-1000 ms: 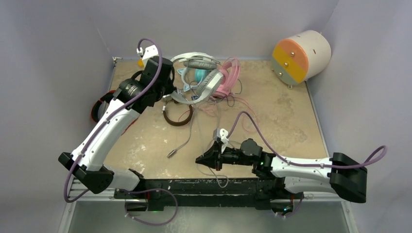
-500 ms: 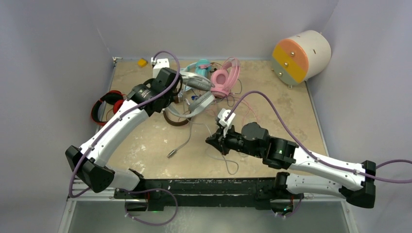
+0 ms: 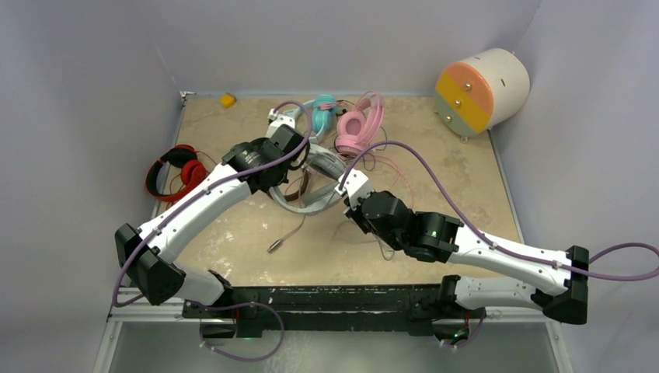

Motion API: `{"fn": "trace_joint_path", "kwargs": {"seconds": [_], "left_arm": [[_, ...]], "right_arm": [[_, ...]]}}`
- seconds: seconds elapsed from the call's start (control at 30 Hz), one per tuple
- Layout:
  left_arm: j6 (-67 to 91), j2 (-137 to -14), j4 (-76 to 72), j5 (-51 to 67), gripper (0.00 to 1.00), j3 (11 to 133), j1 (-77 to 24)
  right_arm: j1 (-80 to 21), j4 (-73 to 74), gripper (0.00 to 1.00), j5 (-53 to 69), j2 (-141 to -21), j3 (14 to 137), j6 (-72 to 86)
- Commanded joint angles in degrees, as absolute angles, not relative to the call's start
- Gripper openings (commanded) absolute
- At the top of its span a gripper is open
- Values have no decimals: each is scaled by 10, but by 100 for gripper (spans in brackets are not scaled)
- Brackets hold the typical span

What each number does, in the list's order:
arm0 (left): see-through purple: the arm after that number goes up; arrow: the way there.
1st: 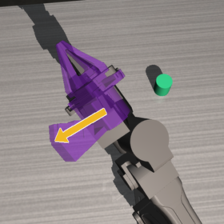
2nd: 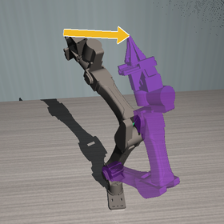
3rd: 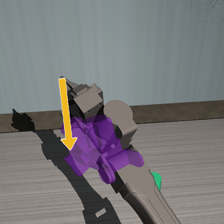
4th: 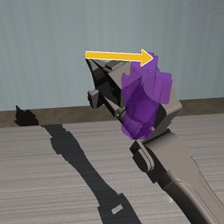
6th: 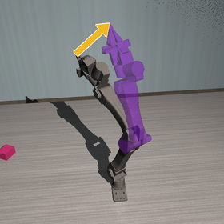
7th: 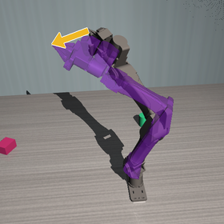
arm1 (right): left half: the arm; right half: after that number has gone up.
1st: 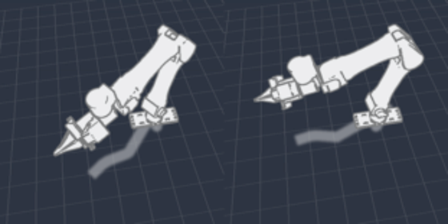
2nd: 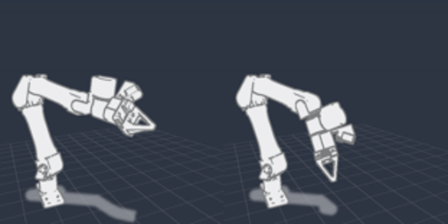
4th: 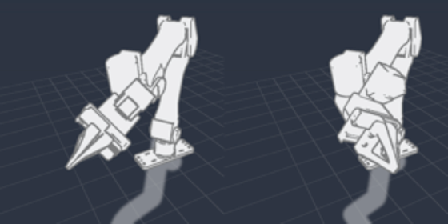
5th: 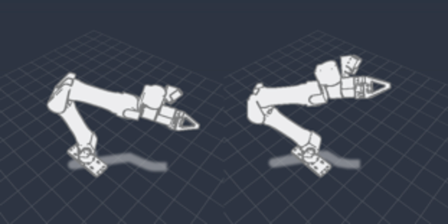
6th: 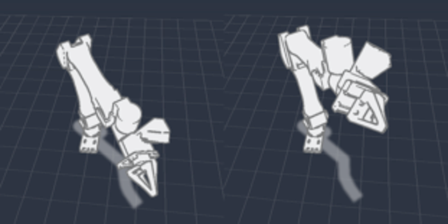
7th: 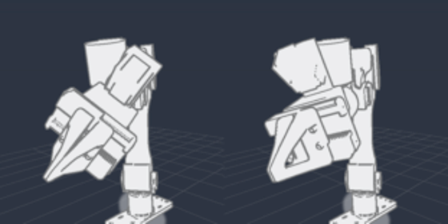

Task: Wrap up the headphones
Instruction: Wrap the headphones cable around the headphones.

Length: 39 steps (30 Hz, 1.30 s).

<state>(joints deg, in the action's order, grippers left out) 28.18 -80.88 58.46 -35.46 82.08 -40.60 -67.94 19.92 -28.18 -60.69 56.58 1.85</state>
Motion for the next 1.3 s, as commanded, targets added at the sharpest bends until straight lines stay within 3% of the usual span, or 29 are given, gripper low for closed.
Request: {"fn": "trace_joint_path", "kwargs": {"seconds": [0.0,0.4,1.1,1.27], "left_arm": [[288,-814,598,-377,0,830,-432],[282,-823,585,-258,0,828,-441],[270,-768,593,-183,0,817,-448],[261,-751,601,-164,0,810,-450]], "right_arm": [[-682,191,4,-412,-603,591,-33],[-657,93,6,-438,-613,564,-105],[-546,74,27,-340,-626,576,-92],[-526,63,29,-318,-649,598,-98]]}}
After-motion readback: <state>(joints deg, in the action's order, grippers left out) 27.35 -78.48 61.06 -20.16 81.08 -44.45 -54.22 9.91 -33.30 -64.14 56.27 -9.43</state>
